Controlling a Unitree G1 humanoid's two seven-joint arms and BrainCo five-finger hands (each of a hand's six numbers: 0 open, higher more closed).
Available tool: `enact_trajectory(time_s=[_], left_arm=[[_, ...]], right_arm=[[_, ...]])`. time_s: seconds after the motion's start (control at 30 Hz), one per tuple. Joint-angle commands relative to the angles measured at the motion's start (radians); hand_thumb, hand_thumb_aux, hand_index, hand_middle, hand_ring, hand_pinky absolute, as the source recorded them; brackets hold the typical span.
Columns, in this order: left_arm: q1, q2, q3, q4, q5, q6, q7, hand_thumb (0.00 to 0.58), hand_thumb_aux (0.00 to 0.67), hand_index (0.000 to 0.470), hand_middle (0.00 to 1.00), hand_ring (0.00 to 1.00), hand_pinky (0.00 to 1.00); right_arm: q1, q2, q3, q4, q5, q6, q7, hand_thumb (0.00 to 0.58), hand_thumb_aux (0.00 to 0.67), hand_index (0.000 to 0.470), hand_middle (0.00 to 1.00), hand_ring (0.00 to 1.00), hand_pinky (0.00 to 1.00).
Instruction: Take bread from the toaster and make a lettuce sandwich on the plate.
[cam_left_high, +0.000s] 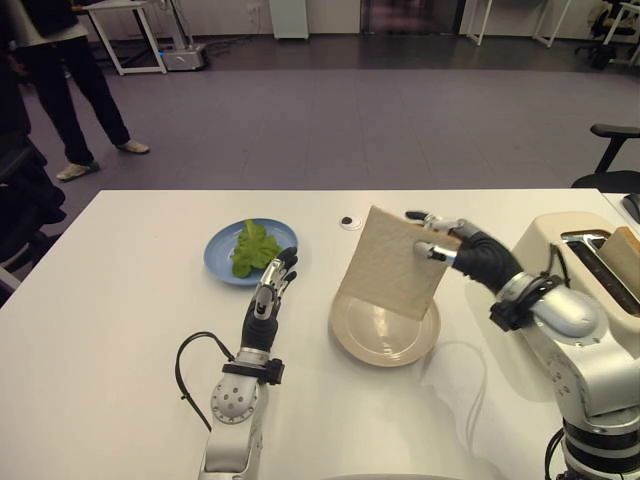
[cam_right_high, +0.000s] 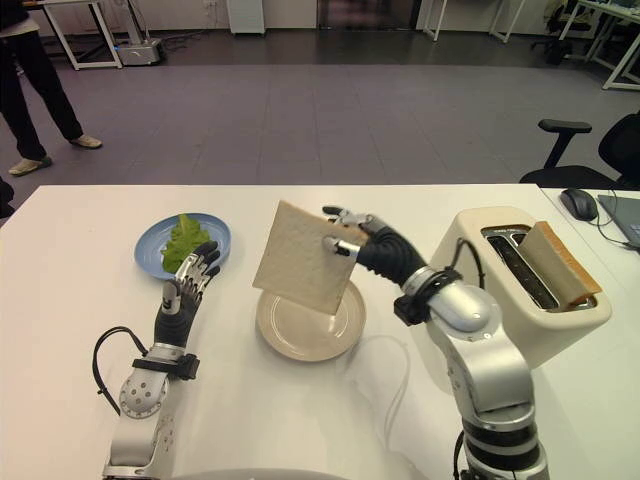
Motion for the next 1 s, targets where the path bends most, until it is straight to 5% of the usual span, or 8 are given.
enact_trajectory(time_s=[0.03,0.47,0.93,0.97,1.0], left_arm=[[0.006,-0.009,-0.013,0.007,0.016,0.003,0.009,0.000,0.000,0.000,0.00,0.00,0.00],[0.021,-0.005,-0.017,-0.006,0.012,0.005,0.015,0.000,0.000,0.000,0.00,0.00,0.00],[0.042,0.003,-0.015,-0.027,0.006,0.010,0.014,0.000,0.000,0.000,0.00,0.00,0.00],[0.042,0.004,-0.014,-0.028,0.005,0.011,0.014,0.000,0.000,0.000,0.00,0.00,0.00],[0.042,0.004,-0.014,-0.028,0.005,0.012,0.014,0.000,0.000,0.000,0.00,0.00,0.00]], right_arm=[[0.031,-0.009,0.099,0.121,-0.069,-0.078,0.014,0.580,0.670,0.470,0.00,0.00,0.00],[0.105,0.016,0.208,0.400,-0.262,-0.375,-0.037,0.580,0.670,0.470,0.00,0.00,0.00],[0.076,0.014,0.152,0.466,-0.311,-0.437,-0.035,0.580,0.670,0.470,0.00,0.00,0.00],[0.076,0.009,0.151,0.471,-0.322,-0.439,-0.037,0.557,0.536,0.376,0.00,0.00,0.00],[0.077,0.007,0.150,0.475,-0.331,-0.442,-0.038,0.234,0.152,0.107,0.00,0.00,0.00]])
